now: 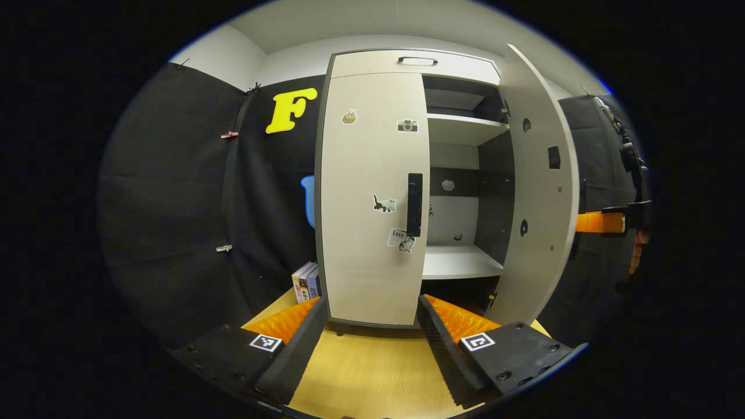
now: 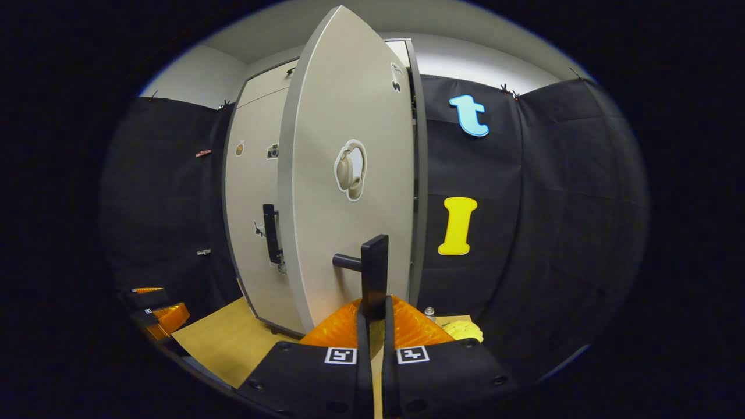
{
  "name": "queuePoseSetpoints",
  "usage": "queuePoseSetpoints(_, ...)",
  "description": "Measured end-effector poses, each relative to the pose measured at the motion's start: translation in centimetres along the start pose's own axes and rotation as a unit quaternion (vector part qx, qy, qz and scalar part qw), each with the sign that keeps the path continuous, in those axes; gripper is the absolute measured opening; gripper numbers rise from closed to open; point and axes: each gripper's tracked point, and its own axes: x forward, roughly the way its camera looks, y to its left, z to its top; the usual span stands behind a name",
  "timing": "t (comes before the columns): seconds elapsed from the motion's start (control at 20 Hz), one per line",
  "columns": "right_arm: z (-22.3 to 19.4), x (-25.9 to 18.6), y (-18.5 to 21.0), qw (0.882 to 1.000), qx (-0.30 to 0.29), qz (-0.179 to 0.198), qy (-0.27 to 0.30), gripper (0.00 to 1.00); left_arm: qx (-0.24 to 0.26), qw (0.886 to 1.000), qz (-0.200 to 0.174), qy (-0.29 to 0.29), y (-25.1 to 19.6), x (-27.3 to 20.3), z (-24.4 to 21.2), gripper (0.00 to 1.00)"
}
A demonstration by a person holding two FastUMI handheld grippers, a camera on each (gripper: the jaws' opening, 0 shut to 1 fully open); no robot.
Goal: Open the right door of the double-door shoe cabinet with the right hand, and open the left door with the left hand.
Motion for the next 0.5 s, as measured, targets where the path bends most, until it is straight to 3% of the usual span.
queuePoseSetpoints(0.2, 0.2, 0.2, -2.6, 0.999, 0.006, -0.036, -0.005, 0.09, 0.004, 1.000, 0.000, 0.004, -1.0, 0.6, -0.4, 0.96)
queuePoseSetpoints(0.3, 0.1, 0.0, -1.9, 0.999, 0.030, -0.026, -0.003, 0.05, 0.002, 1.000, -0.009, 0.006, -1.6, 0.9, -0.3, 0.96)
queuePoseSetpoints(0.5, 0.3, -0.1, -3.0, 0.999, 0.009, -0.051, -0.010, 0.05, 0.004, 0.999, -0.036, 0.005, -2.4, 1.5, -0.1, 0.96)
